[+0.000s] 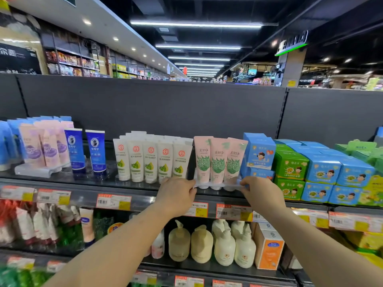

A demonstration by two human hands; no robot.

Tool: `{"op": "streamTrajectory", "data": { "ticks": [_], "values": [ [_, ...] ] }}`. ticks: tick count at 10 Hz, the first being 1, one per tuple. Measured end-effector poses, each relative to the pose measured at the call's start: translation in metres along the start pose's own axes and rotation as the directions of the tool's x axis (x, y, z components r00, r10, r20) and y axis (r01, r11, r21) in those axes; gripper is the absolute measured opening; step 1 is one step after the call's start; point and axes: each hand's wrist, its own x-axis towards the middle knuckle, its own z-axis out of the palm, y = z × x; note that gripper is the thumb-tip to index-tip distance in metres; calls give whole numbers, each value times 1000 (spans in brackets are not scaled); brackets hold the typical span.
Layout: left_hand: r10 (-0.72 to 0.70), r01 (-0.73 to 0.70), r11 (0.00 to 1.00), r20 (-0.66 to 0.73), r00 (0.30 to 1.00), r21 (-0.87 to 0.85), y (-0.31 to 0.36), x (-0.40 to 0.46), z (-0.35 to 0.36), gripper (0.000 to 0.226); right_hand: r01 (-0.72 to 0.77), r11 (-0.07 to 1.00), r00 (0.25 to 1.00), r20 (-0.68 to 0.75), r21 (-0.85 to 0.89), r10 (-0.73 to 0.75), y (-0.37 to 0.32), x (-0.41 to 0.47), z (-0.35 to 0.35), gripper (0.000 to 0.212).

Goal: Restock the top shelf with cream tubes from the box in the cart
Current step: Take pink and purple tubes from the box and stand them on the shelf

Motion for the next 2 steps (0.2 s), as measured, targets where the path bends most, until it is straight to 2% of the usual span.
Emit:
{"op": "streamTrajectory", "data": {
  "ticks": [1,2],
  "values": [
    [-11,4,994,-64,998,-106,-3,-7,-12,26,-19,1000,1000,-1,3,19,-2,-5,-7,26],
    [-24,3,990,-148,989,-141,-17,-15,-30,29,-54,998,997,-53,32,55,-18,-16,-15,29]
  ]
}}
